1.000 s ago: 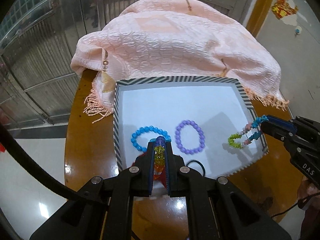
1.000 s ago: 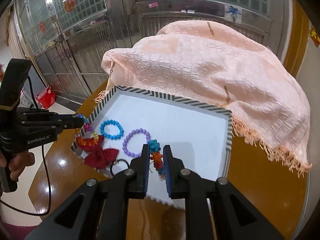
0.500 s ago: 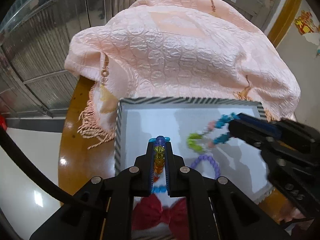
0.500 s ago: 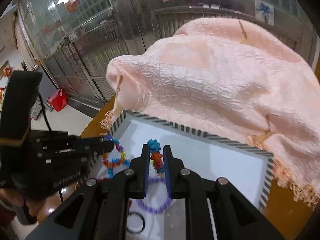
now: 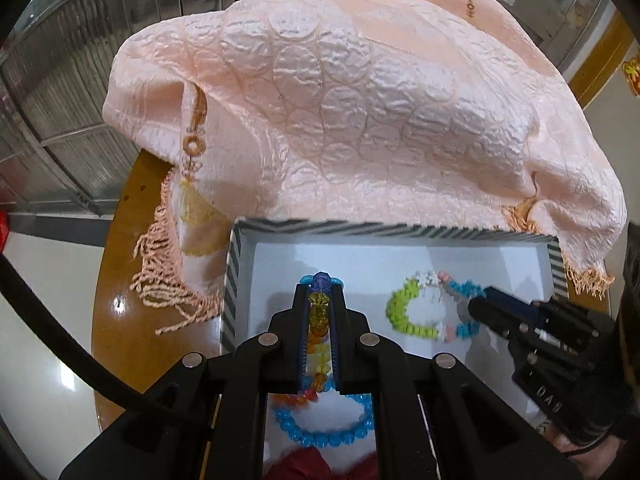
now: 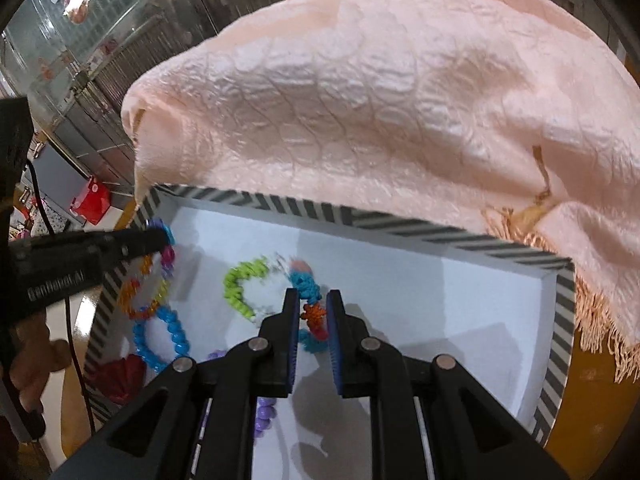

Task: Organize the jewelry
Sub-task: 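Open both tools to drop the bracelets in the tray and withdraw, then move the left tool to the white-red bead bracelet while the right tool approaches the black hair tie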

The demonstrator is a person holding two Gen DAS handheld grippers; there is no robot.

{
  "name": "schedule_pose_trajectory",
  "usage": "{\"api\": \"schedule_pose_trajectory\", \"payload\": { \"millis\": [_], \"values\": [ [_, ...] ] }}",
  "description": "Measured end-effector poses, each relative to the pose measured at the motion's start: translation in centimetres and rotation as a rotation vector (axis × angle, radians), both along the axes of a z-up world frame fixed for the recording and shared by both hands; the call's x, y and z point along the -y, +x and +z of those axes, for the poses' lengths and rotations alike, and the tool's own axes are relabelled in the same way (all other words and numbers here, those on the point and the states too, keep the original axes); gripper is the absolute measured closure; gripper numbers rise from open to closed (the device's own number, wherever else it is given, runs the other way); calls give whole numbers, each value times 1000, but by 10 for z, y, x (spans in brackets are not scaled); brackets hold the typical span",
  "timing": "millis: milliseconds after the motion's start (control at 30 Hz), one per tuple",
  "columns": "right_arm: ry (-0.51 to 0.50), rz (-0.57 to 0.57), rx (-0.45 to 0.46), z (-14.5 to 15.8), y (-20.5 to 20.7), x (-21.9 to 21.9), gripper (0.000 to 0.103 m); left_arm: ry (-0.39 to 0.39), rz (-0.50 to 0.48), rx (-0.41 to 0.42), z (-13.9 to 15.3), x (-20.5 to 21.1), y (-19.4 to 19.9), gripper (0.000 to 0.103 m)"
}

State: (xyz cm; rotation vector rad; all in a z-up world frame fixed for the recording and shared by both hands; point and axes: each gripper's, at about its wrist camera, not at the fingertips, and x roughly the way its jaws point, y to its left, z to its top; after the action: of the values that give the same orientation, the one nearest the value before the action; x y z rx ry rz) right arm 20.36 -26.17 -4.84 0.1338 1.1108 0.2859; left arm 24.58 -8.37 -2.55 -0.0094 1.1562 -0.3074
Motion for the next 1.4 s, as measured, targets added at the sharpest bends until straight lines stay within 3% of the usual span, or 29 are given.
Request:
{"api": "schedule_pose_trajectory", "payload": {
  "millis": [167, 267, 367, 467, 633, 733, 967, 1400],
  "values": [
    [-12, 13, -7, -6, 1, -4, 89, 7, 5, -15, -6, -4, 7, 100],
    [-25, 19, -10, -5, -3, -8, 79, -13, 21, -30, -8, -10, 6, 100],
    [-30, 12, -4, -2, -7, -7, 67, -13, 23, -37, -8, -14, 1, 87],
    [-26, -6, -7, 2, -14, -1, 66, -9, 14, -36, -5, -17, -9, 82],
    [-29, -9, 5, 19, -41, 7, 64, 10, 2, 2, 9, -24, -39, 80],
    [-35, 3, 24, 32, -59, 4, 54, 36, -7, 25, 17, -28, -61, 80],
    [-29, 35, 38, 55, -109, -3, 53, 85, -33, 56, 25, -36, -121, 80],
    [-46, 31, 43, 70, -198, -10, 48, 84, -86, 27, 19, -52, -208, 80]
  ]
}}
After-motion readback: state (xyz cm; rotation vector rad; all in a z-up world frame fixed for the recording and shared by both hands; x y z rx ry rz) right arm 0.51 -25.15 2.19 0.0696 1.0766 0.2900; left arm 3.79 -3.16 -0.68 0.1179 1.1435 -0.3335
